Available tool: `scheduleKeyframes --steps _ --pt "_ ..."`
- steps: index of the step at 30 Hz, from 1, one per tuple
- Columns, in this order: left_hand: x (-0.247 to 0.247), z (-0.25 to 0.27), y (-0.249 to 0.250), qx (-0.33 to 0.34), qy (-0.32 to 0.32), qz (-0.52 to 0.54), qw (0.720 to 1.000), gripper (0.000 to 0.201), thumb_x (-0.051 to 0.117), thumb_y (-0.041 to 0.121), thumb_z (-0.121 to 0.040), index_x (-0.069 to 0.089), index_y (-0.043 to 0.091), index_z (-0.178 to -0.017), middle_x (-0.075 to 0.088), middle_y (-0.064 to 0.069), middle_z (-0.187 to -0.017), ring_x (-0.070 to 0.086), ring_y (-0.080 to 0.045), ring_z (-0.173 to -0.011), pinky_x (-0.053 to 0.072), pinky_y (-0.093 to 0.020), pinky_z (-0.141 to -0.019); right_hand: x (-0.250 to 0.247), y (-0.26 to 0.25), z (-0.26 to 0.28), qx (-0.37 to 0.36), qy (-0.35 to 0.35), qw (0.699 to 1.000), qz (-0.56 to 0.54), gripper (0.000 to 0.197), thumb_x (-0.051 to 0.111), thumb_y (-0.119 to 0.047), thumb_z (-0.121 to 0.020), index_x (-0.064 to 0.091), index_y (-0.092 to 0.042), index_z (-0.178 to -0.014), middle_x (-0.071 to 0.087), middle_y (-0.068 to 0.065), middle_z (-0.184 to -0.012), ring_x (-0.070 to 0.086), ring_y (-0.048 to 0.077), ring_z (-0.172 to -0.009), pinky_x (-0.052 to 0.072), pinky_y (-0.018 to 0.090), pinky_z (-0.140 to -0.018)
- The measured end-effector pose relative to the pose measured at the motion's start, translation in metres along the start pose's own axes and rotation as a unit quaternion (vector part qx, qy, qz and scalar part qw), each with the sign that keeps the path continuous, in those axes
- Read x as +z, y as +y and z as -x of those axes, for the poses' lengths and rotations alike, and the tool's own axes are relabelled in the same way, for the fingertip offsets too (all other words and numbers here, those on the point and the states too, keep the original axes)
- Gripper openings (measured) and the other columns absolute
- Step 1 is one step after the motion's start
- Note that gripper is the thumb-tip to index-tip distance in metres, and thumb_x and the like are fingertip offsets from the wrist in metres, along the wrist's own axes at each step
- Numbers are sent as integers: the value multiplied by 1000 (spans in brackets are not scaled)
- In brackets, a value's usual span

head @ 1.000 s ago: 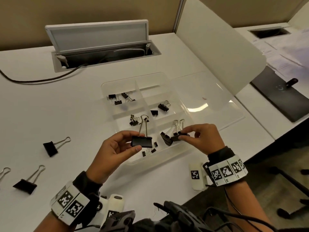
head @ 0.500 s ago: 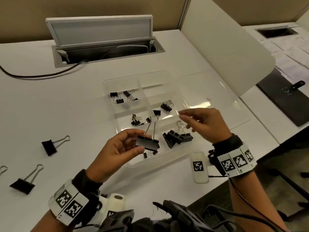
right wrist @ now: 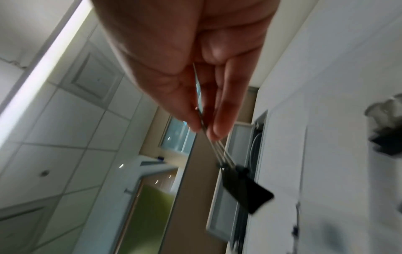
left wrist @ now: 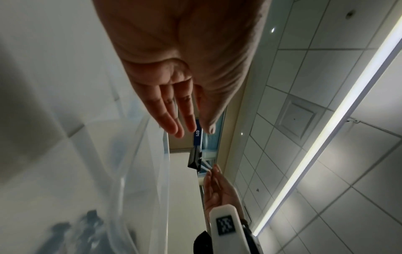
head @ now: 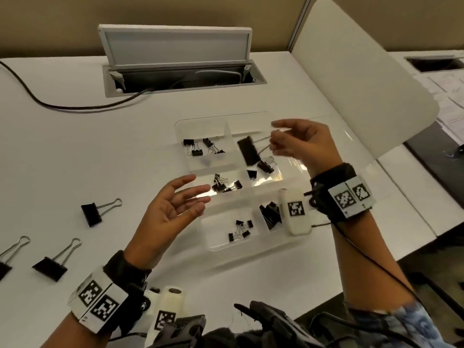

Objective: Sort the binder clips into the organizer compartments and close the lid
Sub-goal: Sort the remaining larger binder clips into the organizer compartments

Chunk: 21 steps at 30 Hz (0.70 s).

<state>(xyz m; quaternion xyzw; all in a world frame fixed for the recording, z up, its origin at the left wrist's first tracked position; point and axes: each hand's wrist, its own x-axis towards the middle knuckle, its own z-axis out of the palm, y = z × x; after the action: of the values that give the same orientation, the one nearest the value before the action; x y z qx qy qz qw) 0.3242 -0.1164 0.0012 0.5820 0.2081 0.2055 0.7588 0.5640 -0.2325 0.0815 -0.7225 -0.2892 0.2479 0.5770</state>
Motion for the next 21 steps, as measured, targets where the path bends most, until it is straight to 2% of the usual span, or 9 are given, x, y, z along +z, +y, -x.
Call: scheduleKeyframes --steps 2,4,7,10,12,14,18,21 --pt "-7 0 0 6 18 -2 1000 48 60 7 -77 51 21 -122 69 4 -114 68 -17 -101 55 -23 -81 -4 2 -21 20 67 997 -26 15 63 -2 -83 67 -6 -96 70 6 -75 67 17 -69 59 26 -69" --pt "-14 1 -1 10 35 0 999 45 62 8 -76 54 19 -118 70 3 -110 68 -18 -98 55 -22 -79 -4 10 -43 47 100 993 -35 14 62 -1 -83 67 -3 -96 68 11 -78 66 21 -73 59 29 -74" --pt "-23 3 -4 17 52 0 999 45 75 10 -74 58 20 -114 71 2 -107 69 -17 -96 56 -23 -78 5 29 -68 92 116 989 -19 18 61 0 -83 65 2 -100 67 13 -81 66 23 -75 58 30 -79" --pt "-28 3 -8 16 71 1 997 39 72 6 -76 60 21 -110 73 3 -101 69 -14 -92 55 -22 -76 16 44 -79 138 107 985 1 25 59 3 -84 62 6 -109 66 18 -90 67 22 -79 57 24 -77" --pt "-30 4 -10 16 79 4 997 35 64 4 -77 61 20 -108 73 3 -98 69 -13 -90 55 -22 -76 17 51 -80 162 102 981 24 32 57 5 -84 59 3 -116 64 19 -101 68 24 -88 57 26 -80" --pt "-32 5 -10 16 81 -1 997 35 64 9 -74 61 19 -107 73 3 -98 69 -13 -90 56 -22 -76 11 54 -78 167 114 978 57 36 55 6 -85 56 -1 -120 64 17 -107 69 24 -91 56 30 -85" --pt "-38 10 -9 16 87 -3 996 35 65 13 -72 62 20 -106 73 3 -96 69 -13 -89 56 -23 -76 -3 52 -66 145 143 977 64 33 56 3 -86 59 -3 -118 68 18 -102 71 21 -86 57 29 -83" --pt "-43 15 -8 16 97 -5 995 34 65 12 -73 62 19 -106 73 4 -95 68 -11 -88 55 -21 -75 -9 46 -53 119 149 979 72 29 57 0 -86 61 -3 -115 68 17 -102 71 21 -85 56 32 -85"
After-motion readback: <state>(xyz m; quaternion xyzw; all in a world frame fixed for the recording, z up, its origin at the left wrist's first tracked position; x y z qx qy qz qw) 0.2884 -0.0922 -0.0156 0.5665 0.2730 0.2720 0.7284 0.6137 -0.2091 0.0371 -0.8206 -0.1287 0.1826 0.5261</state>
